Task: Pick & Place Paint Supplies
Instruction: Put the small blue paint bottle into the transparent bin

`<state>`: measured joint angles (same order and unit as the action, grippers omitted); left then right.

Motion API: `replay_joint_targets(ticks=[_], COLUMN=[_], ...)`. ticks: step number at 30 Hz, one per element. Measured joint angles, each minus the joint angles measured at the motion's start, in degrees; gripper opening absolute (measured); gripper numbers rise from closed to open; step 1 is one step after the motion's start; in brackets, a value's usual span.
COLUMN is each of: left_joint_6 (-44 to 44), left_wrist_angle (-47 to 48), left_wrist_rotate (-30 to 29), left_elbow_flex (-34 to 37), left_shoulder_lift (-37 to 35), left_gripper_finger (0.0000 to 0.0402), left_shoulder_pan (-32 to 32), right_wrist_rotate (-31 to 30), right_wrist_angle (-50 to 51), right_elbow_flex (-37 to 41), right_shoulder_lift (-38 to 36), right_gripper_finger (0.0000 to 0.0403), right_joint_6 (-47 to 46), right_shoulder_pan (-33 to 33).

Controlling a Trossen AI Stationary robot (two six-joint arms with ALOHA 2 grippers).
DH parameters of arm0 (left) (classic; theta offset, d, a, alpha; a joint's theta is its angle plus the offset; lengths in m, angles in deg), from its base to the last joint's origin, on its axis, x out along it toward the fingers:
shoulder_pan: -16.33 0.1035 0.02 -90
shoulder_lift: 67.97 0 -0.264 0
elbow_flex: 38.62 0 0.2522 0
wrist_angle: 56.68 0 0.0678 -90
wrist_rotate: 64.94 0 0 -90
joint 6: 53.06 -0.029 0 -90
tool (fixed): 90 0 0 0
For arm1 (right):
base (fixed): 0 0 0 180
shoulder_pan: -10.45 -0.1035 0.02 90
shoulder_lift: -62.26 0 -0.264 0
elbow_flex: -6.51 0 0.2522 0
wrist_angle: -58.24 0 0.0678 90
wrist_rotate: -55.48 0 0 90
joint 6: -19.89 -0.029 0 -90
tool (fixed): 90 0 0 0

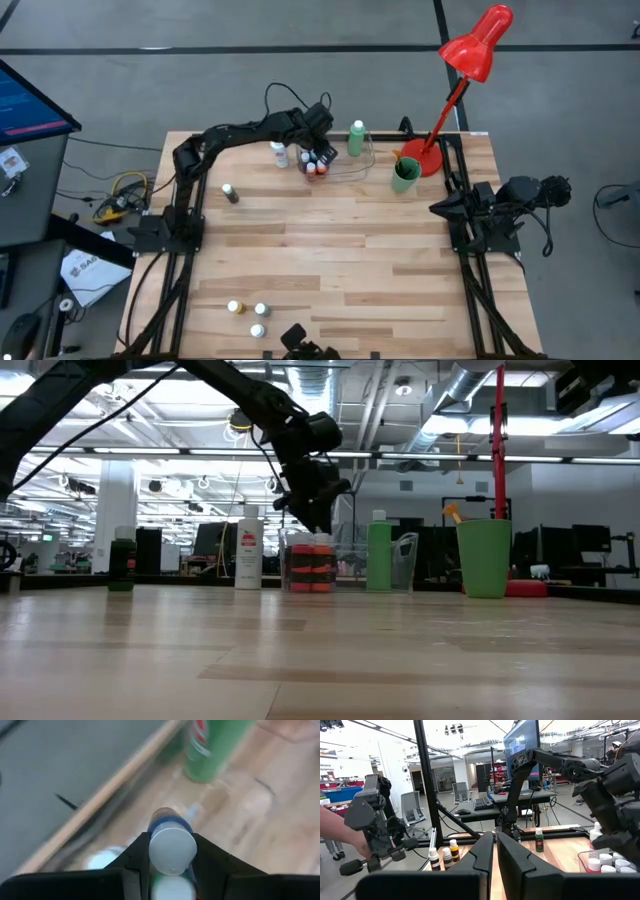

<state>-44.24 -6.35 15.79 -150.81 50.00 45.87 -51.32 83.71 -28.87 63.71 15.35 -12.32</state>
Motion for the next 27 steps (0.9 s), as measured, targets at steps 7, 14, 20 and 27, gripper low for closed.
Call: replay_joint_targets(ticks=[7,14,20,27], left_joint_6=[0.0,0.0,0.0,0.0], left_wrist_angle=[0.9,0.6,0.5,0.5], left_wrist_rotate=[0.3,-0.2,0.6,0.6], left_elbow_flex=[0.0,0.0,0.0,0.0], left_shoulder_lift=[1.7,1.3,1.3,1.3], left_gripper_finger=[0.0097,0.0097,0.0117,0.0125], left_shoulder_pan=[-0.5,-0.2,-0.2,0.1], right_wrist_rotate=[0.0,0.0,0.0,0.0], right_wrist_angle=[0.1,0.0,0.0,0.0], right_elbow_flex=[0.0,0.0,0.0,0.0], right_shoulder_lift=[0.0,0.0,0.0,0.0], right_gripper_finger=[0.0021,0.0021,0.0021,0.0021], right_joint_6=[0.0,0.0,0.0,0.0], right_shoulder_pan=[0.0,0.0,0.0,0.0])
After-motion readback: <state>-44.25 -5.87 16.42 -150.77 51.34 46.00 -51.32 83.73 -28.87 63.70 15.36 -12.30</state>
